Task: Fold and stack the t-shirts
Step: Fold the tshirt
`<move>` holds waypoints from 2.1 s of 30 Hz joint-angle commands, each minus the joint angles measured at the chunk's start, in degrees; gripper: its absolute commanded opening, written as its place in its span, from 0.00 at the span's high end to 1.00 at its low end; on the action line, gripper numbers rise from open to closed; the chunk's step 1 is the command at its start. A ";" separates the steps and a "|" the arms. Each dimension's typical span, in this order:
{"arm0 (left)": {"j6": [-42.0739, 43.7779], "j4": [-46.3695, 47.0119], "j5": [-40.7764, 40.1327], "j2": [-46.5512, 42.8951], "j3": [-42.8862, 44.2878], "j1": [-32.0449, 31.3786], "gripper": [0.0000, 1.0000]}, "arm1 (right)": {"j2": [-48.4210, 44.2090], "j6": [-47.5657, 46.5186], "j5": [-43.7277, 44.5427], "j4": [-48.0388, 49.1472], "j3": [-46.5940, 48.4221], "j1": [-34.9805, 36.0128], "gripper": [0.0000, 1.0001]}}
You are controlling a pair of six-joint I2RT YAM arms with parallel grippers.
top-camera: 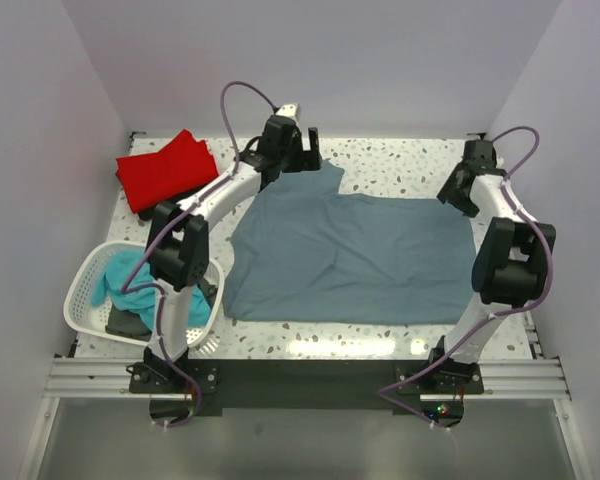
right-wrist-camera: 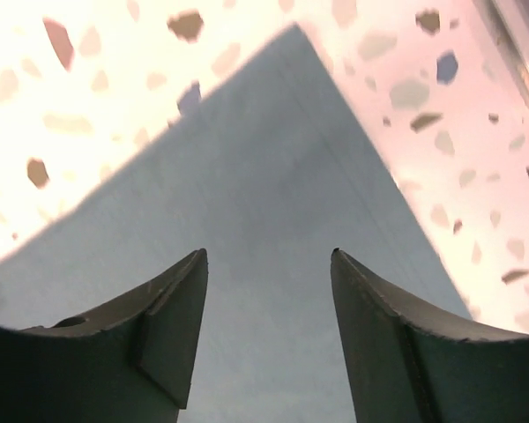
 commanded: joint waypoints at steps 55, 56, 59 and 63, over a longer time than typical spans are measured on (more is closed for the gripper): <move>0.39 13.03 -1.64 9.65 -3.10 4.78 0.02 | 24.08 -5.05 -2.01 4.53 18.50 -6.50 0.65; 0.48 12.94 -1.46 9.03 -3.98 4.78 0.02 | 23.82 -4.96 -2.09 4.53 17.71 -6.50 0.65; 0.57 12.85 -1.11 6.48 -6.27 4.69 0.02 | 22.32 -4.87 -2.09 4.53 16.04 -6.50 0.65; 0.57 13.38 -0.41 2.01 -9.96 4.43 0.02 | 21.70 -4.87 -2.44 4.62 15.16 -6.59 0.65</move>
